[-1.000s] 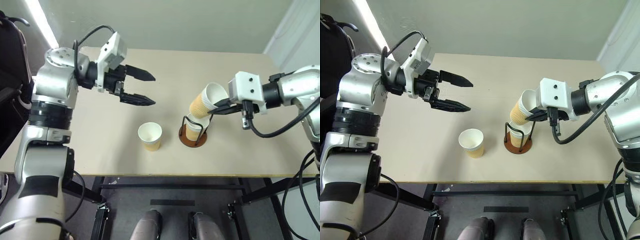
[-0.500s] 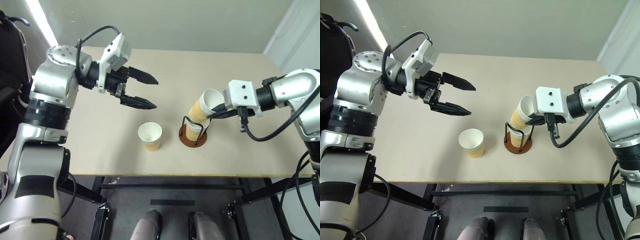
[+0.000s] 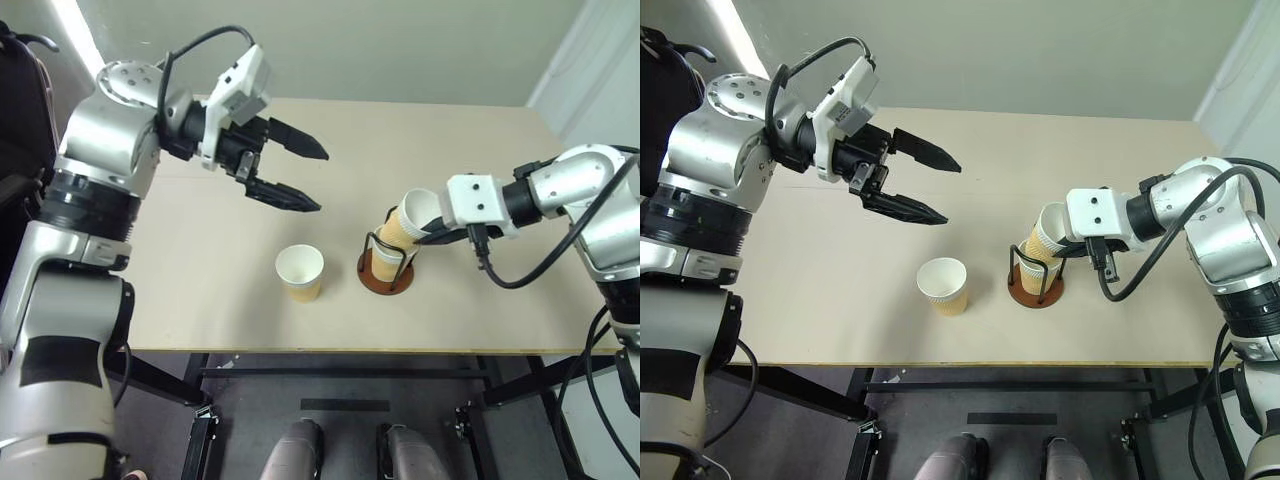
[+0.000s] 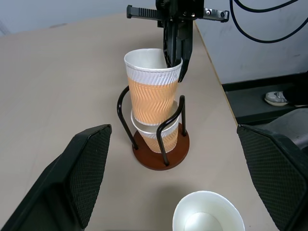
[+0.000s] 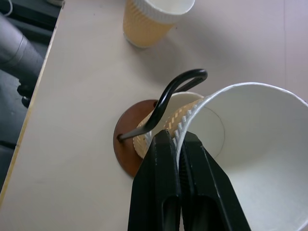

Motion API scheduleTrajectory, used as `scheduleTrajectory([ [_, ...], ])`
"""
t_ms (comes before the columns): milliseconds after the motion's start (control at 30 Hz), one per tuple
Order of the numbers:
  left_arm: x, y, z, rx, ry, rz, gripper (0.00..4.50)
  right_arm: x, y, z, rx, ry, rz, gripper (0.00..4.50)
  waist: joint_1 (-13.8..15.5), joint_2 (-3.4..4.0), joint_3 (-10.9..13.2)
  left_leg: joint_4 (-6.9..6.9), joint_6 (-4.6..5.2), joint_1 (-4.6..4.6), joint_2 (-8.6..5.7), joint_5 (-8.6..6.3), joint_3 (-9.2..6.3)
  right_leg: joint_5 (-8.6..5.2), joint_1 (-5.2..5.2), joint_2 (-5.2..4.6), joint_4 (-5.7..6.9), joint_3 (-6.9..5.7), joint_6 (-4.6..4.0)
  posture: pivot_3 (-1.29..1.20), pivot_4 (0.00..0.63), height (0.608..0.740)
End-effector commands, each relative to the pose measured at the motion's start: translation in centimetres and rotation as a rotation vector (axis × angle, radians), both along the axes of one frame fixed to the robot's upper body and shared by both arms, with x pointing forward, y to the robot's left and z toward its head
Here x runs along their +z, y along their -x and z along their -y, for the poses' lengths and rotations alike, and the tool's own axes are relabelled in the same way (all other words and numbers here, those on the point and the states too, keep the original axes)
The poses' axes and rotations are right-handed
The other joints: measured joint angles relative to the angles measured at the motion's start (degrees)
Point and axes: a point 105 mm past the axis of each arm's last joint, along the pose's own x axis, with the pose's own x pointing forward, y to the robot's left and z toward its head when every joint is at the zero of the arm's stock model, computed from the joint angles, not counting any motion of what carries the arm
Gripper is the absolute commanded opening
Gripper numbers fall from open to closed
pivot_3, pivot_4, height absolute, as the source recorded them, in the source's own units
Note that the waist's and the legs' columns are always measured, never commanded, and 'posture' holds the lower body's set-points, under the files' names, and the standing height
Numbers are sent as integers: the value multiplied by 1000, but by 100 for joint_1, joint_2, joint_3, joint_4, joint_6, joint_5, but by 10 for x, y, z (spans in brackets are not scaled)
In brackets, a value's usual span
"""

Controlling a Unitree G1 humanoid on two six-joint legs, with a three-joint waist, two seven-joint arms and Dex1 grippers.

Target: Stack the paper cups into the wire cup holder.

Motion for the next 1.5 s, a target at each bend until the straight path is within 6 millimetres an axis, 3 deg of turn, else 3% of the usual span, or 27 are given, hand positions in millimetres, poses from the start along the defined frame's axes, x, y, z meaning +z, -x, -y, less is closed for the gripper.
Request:
scheduleTrajectory([
  [33, 16, 9, 3, -56, -2, 53, 4500, 4, 1, -2, 24, 22, 32, 32, 0, 0, 0, 0, 0, 0, 0, 0, 0, 0, 0, 0, 0, 0, 0, 0, 150, 740],
  [233, 16, 9, 3, -60, -7, 55, 4500, 4, -1, -4, 34, 35, 47, 32, -2, 0, 0, 0, -1, 1, 0, 0, 0, 0, 0, 1, 1, -1, 0, 0, 150, 740],
  [267, 16, 9, 3, -60, -8, 55, 4500, 5, -2, -5, 35, 34, 50, 197, -2, 0, 0, 0, -1, 1, 0, 0, 0, 0, 0, 0, 1, 0, 0, 0, 150, 740],
  [333, 15, 9, 3, -60, -11, 56, 4500, 6, -2, -6, 36, 34, 54, 630, -1, 0, 0, 0, -1, 1, 0, 1, -1, 0, 0, 0, 1, -1, 0, 0, 150, 740],
  [567, 13, 8, 4, -62, -15, 53, 4500, 18, -4, -12, 30, -36, 76, 2977, -10, 0, 0, -1, -2, 1, 0, 1, -1, -1, 0, 0, 1, -1, -2, 0, 150, 740],
  [700, 4, 9, 1, -61, -46, 70, 4500, 46, -3, -16, -25, -220, 82, 2977, -6, 1, 1, -1, -4, -1, 0, 2, -1, -1, -1, 1, 0, -2, -3, 0, 150, 740],
  [800, -13, 6, -8, -52, -159, 152, 4500, 63, 8, -16, -47, -360, 40, 2977, -12, 1, 1, -5, -5, 0, -1, 2, 0, -3, -2, 1, -1, -1, -5, 0, 150, 740],
  [967, -38, 9, -21, -65, -291, 222, 4500, 70, 26, -9, -81, -442, -26, 2977, -3, 1, 1, -17, -14, 1, 0, 6, -5, -9, -4, 4, -1, -4, -12, 0, 150, 740],
  [1200, -54, 28, -24, -120, -338, 184, 4500, 82, 41, 5, -132, -500, -71, 2977, -5, 2, 1, -16, -17, 1, -3, 6, -5, -8, -4, 2, 1, -2, -12, 0, 150, 740],
  [1500, -62, 38, -32, -135, -398, 125, 4500, 90, 66, -8, -53, -567, -175, 2977, -28, 2, 0, -29, -32, 9, -2, 11, -6, -15, -12, 3, 15, -1, -23, 0, 150, 740],
])
